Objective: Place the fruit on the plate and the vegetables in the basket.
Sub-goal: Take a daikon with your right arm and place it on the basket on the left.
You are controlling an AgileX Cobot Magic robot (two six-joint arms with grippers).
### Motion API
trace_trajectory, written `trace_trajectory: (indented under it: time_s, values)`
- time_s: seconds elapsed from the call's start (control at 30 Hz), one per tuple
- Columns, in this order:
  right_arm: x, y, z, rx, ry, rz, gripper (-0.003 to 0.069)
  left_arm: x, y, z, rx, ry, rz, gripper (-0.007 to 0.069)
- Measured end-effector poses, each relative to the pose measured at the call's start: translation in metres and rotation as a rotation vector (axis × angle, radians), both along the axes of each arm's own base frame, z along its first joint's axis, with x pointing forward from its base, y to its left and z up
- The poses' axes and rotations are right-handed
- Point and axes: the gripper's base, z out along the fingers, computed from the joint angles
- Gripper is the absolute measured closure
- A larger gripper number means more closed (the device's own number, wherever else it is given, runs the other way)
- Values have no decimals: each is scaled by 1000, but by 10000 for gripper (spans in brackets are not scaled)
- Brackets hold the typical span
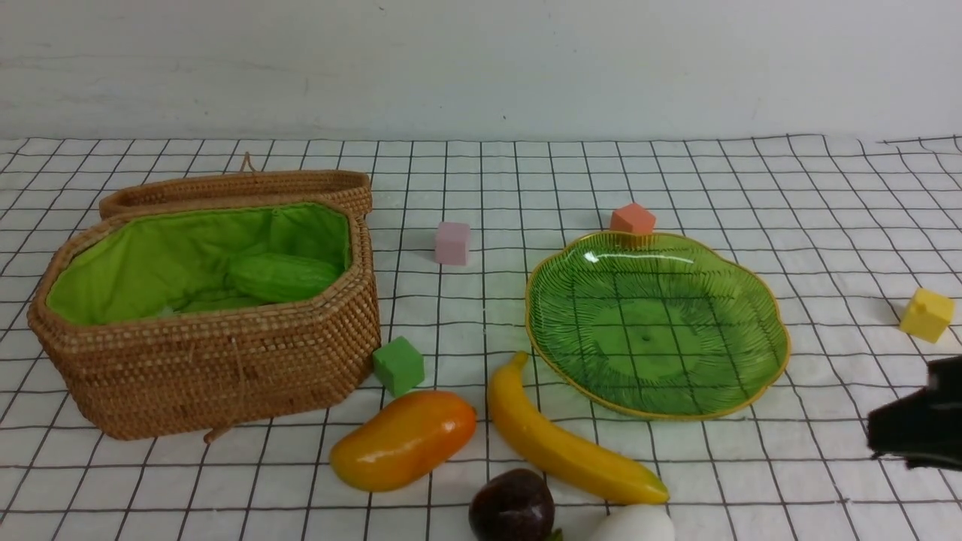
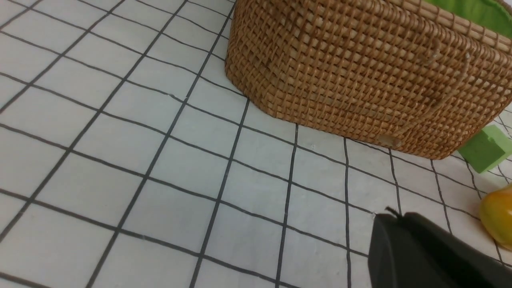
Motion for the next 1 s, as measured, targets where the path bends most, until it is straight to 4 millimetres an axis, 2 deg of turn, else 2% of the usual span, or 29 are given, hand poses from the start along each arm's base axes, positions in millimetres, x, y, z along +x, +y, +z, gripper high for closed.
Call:
trace_trajectory:
  time_s: [0.1,0.17,0.23,0.33,0.47,0.7,0.8,1.0]
  values:
    - [3,11,-4,18,14,48,350,0,0,0,0,0,0,617]
    - [7,27,-12,9,58,104,297,0,0,0,0,0,0,617]
    - [9,36,-19,-2,90,129,275,0,0,0,0,0,0,617]
    - [16,62,-40,-49,174,162,206,0,0,0,0,0,0,617]
    - [20,91,-60,-73,236,141,161,0,0,0,0,0,1,617]
    - [24,109,-87,-128,349,75,154,0,0,0,0,0,1,617]
    - [34,117,-98,-156,392,64,153,0,0,0,0,0,1,617]
    - [54,135,-99,-138,406,55,153,0,0,0,0,0,1,607]
